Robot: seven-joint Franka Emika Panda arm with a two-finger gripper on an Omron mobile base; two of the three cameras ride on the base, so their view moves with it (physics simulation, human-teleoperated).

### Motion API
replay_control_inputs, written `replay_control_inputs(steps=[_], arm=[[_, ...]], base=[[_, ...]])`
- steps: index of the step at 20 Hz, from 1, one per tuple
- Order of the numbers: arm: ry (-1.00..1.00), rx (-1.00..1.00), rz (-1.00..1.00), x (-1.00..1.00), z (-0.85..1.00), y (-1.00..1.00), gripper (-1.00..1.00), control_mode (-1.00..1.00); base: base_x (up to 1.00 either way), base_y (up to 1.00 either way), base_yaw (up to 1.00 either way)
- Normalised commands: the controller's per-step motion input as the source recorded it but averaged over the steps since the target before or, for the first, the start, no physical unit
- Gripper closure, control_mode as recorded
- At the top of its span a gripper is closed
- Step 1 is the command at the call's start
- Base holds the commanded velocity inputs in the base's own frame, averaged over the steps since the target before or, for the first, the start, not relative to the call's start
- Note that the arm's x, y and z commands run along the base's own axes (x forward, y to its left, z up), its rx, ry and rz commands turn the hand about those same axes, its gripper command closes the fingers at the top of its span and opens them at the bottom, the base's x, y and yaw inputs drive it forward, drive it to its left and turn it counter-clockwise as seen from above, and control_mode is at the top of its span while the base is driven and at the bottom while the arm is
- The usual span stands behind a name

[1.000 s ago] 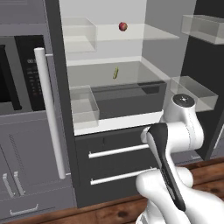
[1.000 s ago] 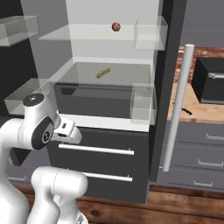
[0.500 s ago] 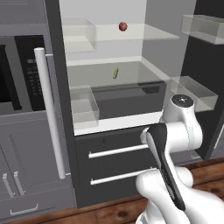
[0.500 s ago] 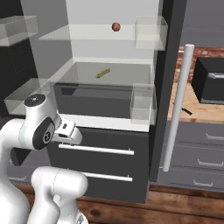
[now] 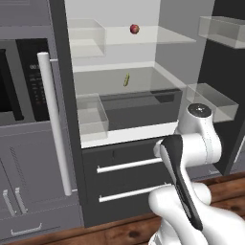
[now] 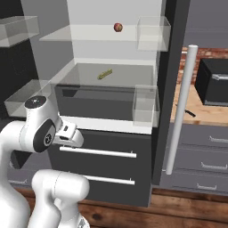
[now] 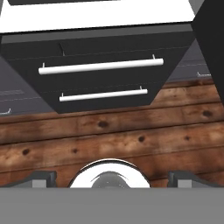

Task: Retrieve the butter from the fridge and place it on a plate on the dining table. Then retrieve the butter knife by the fridge and place it near the plate.

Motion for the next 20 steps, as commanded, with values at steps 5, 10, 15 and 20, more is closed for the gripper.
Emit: replay_control_inputs(steps=[5, 10, 15, 20], arm=[[0.00, 0.00, 0.00, 0.00, 0.00, 0.00, -1.00, 1.00], [0.00, 0.00, 0.00, 0.00, 0.00, 0.00, -1.00, 1.00], [0.00, 0.00, 0.00, 0.00, 0.00, 0.00, -1.00, 1.00], [0.00, 0.00, 0.00, 0.00, 0.00, 0.00, -1.00, 1.00]], base=[[0.05, -0.01, 0.01], [0.24, -0.12, 0.09], [0.17, -0.35, 0.12], [0.05, -0.39, 0.03]])
